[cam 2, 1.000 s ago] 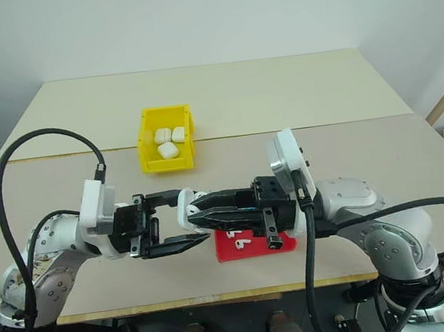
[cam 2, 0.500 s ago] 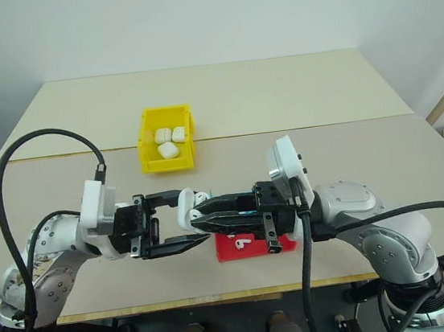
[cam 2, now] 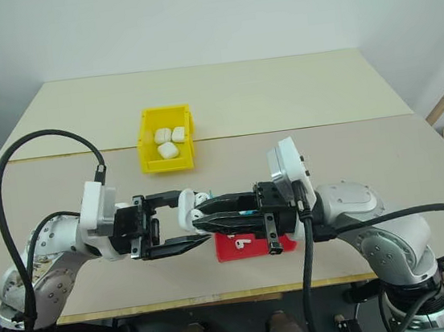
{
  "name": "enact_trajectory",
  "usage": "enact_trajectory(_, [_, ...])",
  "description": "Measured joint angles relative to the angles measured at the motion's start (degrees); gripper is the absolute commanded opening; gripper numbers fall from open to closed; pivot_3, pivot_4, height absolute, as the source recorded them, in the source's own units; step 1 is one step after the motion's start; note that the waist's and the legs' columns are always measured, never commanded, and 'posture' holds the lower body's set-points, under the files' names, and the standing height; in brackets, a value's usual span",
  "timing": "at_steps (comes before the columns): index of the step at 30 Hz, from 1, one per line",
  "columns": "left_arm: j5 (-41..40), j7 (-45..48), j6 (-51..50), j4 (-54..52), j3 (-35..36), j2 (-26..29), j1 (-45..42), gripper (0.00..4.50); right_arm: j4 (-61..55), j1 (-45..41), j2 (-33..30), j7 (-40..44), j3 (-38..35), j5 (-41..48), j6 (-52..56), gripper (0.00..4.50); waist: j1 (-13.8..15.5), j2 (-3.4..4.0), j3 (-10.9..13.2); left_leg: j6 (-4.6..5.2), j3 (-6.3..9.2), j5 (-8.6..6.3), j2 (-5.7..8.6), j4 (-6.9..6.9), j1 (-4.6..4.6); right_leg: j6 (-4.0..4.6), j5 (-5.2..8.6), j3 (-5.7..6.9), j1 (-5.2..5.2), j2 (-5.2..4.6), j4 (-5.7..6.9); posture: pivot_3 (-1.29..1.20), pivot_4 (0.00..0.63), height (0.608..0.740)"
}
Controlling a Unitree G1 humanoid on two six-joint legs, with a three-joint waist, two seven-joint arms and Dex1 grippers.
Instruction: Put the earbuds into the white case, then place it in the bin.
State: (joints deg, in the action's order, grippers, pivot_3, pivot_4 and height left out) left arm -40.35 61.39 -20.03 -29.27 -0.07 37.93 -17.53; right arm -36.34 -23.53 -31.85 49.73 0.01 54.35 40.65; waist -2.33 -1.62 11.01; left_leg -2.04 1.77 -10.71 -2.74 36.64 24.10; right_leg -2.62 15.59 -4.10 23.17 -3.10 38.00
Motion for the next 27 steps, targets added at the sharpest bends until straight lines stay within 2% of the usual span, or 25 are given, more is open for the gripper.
enact_trajectory(2, [0.0, 0.0, 0.0, 0.0, 0.0, -0.1, 0.0, 2.8, 0.0, 0.2, 0.0, 0.1, 0.1, -0.2, -0.4, 0.79, 0.0, 0.0, 0.0, 0.0, 0.0, 0.0, 0.0, 0.0, 0.0, 0.0, 0.0, 0.0, 0.0, 0.0, 0.0, 0.0, 0.15, 0.74])
enact_trajectory(6, [0.0, 0.0, 0.0, 0.0, 0.0, -0.3, -0.1, 2.8, -0.1, 0.4, 0.0, 0.3, 0.3, -0.8, -1.4, 1.89, 0.0, 0.0, 0.0, 0.0, 0.0, 0.0, 0.0, 0.0, 0.0, 0.0, 0.0, 0.0, 0.0, 0.0, 0.0, 0.0, 0.15, 0.74])
enact_trajectory(19, [0.7, 0.0, 0.1, 0.2, 0.0, -0.3, 0.3, 2.8, 0.0, 0.5, -0.2, 2.1, 1.1, -2.2, -3.2, 1.89, 0.0, 0.0, 0.0, 0.0, 0.0, 0.0, 0.0, 0.0, 0.0, 0.01, 0.0, 0.0, 0.0, 0.0, 0.0, 0.0, 0.15, 0.74])
enact_trajectory(27, [1.0, 0.4, 0.4, 0.2, 0.0, -0.3, 0.9, 2.8, 2.5, 0.1, -2.5, 7.0, -4.3, 0.5, -6.3, 1.89, 0.1, 0.0, 0.0, 0.0, 0.0, 0.0, 0.0, 0.03, -0.01, 0.01, -0.01, 0.0, -0.02, 0.0, 0.0, 0.0, 0.15, 0.74])
